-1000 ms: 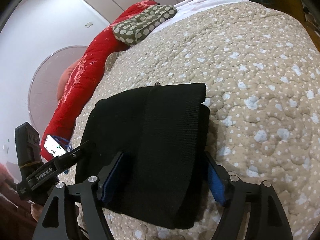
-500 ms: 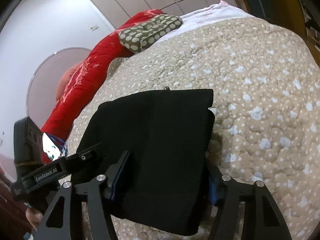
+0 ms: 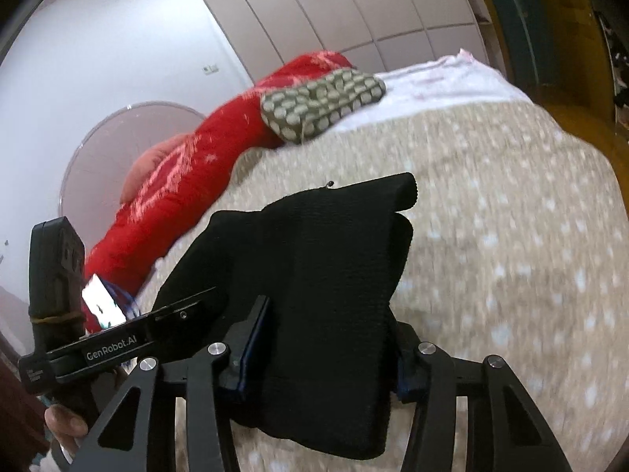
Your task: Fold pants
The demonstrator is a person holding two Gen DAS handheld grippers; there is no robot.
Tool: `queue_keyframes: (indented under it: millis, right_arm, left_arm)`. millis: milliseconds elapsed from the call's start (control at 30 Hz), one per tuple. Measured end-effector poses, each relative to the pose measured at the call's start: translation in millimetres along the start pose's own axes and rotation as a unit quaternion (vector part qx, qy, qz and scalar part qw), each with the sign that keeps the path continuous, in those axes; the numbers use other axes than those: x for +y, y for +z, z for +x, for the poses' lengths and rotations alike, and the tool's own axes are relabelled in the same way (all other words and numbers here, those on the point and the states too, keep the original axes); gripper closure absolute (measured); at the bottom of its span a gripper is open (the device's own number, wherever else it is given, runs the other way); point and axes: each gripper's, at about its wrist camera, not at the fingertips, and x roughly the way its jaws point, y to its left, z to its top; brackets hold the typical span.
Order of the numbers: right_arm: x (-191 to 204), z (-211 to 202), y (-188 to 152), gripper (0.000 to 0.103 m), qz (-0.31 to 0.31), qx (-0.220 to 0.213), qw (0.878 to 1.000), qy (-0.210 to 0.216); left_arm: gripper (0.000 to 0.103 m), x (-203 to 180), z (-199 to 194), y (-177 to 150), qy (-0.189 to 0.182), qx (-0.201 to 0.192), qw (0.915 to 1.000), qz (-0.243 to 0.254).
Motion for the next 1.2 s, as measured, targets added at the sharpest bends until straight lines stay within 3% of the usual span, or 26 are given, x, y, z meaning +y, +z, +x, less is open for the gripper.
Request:
queue_keyframes:
  millis: [167,267,300,367,433,500,600,733,867,933,1200]
  right_arm:
    - [-11.5,35.4,30.5,0.052,0.007,0.009,1.000,-0.013]
    - [-37.0,77.6,28.7,0.046,0.012,0.075,0.996,-0.039]
    - [-47.0,86.6,24.6,0.045,0.018,0.099,0.994,-0.035]
    - [-66.1,78.1,20.9,0.045,0.047,0.098,0.994,0.012]
    - [-72.4,58.0,24.8,0.046,0.055,0.094,0.994,0.001]
    - [-63.3,33.7,31.6,0.060,0.028,0.062,0.997,-0.020]
    - [-38.8,14.2,41.1,0.068,-0.022,0.025,0.999,-0.040]
    - [-11.5,41.6,44.3,0.069,-0.080,0.047,0.994,-0.052]
    - [-19.3,81.6,31.0,0.067,-0.095,0.088,0.985,-0.118]
    - [-22.8,77.6,25.7,0.067,-0.088,0.070,0.987,-0.113]
    - [-4.6,38.0,21.4,0.067,-0.089,0.071,0.990,-0.088]
  left_arm:
    - [0.053,8.1,46.5,22.2,0.027,0.033,0.9991,-0.003]
    - [0.049,19.3,73.9,15.9,0.038,0.070,0.9967,-0.015]
    - [0.045,22.1,74.6,13.4,0.033,0.064,0.9973,-0.015]
    - [0.040,22.6,71.6,13.4,0.032,0.060,0.9977,-0.002]
    - [0.040,23.8,69.3,16.4,0.037,0.065,0.9972,0.002]
    - [0.040,24.2,67.6,19.7,0.049,0.068,0.9965,0.001]
    - [0.040,19.3,67.3,25.4,0.074,0.056,0.9956,0.013]
    - [0.037,12.8,73.3,23.8,0.091,0.054,0.9939,0.032]
    - [0.031,13.6,78.9,23.3,0.094,0.054,0.9936,0.031]
    - [0.030,15.1,78.9,21.7,0.092,0.053,0.9939,0.031]
    - [0.030,17.9,78.8,21.2,0.088,0.053,0.9946,0.018]
